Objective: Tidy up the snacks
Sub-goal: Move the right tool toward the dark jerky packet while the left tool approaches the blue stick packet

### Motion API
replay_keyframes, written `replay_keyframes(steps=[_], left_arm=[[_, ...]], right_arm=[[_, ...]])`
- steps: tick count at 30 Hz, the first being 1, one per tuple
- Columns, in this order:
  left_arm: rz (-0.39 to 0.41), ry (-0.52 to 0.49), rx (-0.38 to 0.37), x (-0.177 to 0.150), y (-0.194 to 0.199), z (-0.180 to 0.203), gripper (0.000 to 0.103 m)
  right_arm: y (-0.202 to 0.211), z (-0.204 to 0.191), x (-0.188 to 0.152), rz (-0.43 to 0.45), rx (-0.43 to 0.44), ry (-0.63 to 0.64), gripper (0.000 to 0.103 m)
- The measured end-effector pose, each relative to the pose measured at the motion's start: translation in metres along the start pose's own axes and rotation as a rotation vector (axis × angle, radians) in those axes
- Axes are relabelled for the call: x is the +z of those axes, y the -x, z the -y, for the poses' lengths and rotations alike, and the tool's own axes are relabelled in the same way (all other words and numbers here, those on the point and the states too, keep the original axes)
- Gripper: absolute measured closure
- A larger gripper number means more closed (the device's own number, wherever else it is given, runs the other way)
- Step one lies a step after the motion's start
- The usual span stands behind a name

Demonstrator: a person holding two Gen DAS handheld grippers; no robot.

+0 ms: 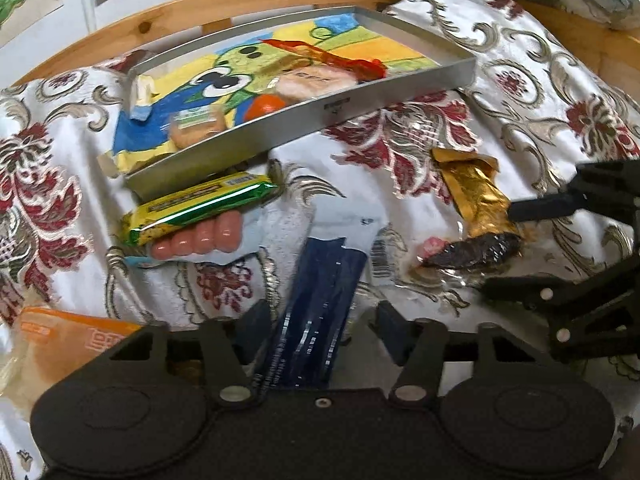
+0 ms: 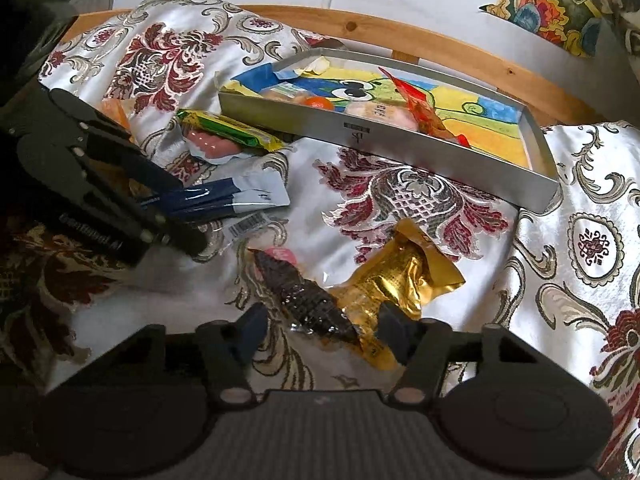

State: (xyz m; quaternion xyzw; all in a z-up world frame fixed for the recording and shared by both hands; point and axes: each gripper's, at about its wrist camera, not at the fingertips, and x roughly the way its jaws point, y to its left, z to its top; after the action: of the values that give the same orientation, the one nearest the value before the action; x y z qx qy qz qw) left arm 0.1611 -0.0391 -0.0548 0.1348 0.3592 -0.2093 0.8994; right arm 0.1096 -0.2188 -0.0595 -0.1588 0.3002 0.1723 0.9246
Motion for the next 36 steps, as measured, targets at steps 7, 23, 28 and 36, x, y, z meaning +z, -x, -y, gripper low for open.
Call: replay_keyframes(steps=[7,23,28,36], left_arm=[[-0.018,0.068,-0.042,0.003,0.002,-0.007,0.064],[-0.041,0.022,-0.068,0.0,-0.002,0.001,0.056],[-0.033,0.05,-0.048,-0.001,-0.001,-0.001,0.065],[-0.056,0.144,-0.059,-0.004,0.003,0.002,0.069]], right_arm=[[0.002,-0.006,0.002,-0.023,0.01,0.019,0.055],[-0.003,0.007,0.005,-0.013,0.06,0.009,0.03],[-0.005,0.001,0.004,-0.039,0.056,0.04,0.039],[0.001,-0.003,0.008,-0.104,0.064,0.006,0.047]])
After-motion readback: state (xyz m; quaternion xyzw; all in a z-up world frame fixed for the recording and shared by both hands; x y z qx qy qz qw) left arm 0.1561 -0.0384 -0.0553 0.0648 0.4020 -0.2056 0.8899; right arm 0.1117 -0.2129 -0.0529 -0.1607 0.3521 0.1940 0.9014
